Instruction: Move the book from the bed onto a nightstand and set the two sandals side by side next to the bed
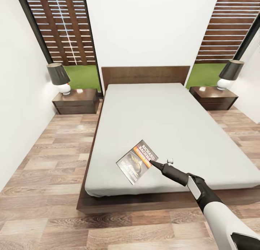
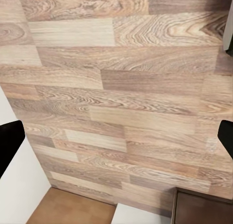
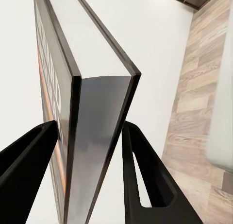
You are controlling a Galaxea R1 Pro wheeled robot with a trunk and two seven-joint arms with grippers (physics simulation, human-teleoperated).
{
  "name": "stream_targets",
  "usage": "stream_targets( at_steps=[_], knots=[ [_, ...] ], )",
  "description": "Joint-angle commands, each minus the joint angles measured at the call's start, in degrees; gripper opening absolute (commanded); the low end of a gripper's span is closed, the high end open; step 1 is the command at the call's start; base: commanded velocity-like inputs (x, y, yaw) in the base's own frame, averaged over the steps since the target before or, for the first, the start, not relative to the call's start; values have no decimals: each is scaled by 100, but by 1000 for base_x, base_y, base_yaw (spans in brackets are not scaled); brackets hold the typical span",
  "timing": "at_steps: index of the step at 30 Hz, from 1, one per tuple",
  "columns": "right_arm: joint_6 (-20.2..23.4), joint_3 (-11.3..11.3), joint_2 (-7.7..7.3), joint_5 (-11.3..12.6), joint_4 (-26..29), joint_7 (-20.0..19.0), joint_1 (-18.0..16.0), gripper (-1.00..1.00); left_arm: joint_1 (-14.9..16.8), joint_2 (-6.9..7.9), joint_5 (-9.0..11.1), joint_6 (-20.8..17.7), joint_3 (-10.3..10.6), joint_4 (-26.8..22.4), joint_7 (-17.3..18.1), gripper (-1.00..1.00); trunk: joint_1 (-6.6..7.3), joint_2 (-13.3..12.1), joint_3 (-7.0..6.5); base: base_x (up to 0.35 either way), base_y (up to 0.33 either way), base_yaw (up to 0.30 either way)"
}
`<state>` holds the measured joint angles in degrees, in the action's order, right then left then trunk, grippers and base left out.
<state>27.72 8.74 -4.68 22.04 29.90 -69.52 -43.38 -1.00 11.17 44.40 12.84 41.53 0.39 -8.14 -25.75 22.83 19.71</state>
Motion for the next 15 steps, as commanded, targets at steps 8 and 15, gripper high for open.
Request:
stream_targets(
  at_steps=[8,15],
  knots=[
    [49,5,41,20,-2,-9,0,-100,-3,0,25,16,48,4,-21,100,-3,9,-66,0,0,0],
    [49,5,45,20,-2,-6,-3,-100,-4,0,25,16,46,4,-21,100,-3,9,-130,0,0,0]
  ],
)
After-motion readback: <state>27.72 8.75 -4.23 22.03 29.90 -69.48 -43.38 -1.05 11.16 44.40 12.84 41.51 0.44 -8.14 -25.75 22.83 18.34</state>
